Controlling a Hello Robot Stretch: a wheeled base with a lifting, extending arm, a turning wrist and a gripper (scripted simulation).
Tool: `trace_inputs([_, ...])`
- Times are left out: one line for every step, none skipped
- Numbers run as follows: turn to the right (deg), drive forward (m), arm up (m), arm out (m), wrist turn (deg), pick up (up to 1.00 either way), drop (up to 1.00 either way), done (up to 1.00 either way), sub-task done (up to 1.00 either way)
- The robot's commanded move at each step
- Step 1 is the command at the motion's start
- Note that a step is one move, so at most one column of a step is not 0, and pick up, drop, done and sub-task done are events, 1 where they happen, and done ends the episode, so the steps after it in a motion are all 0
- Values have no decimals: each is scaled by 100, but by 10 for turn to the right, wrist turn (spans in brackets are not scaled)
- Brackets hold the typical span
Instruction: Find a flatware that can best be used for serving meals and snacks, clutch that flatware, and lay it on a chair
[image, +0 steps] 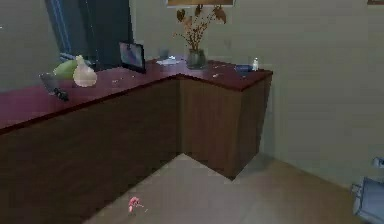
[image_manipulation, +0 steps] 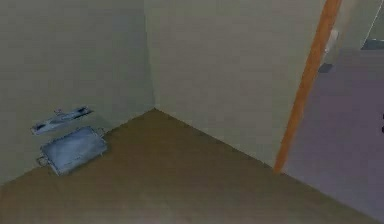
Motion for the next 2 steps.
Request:
trace_inputs([0,100,0,0,0,0,0,0,0])
trace_inputs([30,0,0,0,0,0,0,0,0])
